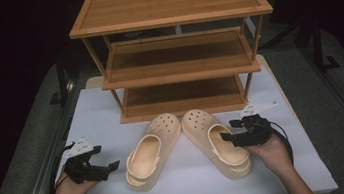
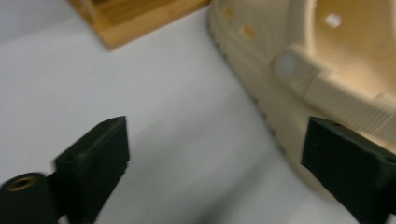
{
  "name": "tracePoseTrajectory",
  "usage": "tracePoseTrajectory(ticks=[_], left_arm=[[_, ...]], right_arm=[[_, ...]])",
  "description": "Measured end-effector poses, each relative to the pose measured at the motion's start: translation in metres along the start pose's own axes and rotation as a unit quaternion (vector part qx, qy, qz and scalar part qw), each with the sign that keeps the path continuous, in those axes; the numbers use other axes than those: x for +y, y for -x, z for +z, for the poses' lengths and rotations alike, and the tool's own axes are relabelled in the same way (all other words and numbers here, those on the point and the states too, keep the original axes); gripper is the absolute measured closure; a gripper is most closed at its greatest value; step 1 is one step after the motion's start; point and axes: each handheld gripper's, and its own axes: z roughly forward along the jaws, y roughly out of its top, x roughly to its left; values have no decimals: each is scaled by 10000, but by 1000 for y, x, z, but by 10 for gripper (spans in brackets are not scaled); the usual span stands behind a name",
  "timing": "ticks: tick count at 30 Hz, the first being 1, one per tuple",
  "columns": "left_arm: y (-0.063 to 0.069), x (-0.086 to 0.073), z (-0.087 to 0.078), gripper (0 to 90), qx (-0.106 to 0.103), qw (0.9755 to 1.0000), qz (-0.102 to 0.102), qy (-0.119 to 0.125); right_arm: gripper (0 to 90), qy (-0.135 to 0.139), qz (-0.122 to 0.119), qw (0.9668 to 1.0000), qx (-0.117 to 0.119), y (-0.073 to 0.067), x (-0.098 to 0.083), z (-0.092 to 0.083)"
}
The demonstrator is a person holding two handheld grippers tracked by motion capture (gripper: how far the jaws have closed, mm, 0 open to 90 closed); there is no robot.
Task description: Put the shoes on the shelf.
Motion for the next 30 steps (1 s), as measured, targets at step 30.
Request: tracePoseTrajectory(ticks=[30], left_arm=[[37,67,67,495,-385,9961,794,51]], right_arm=[[470,-109,-8,9997,218,9,8,19]])
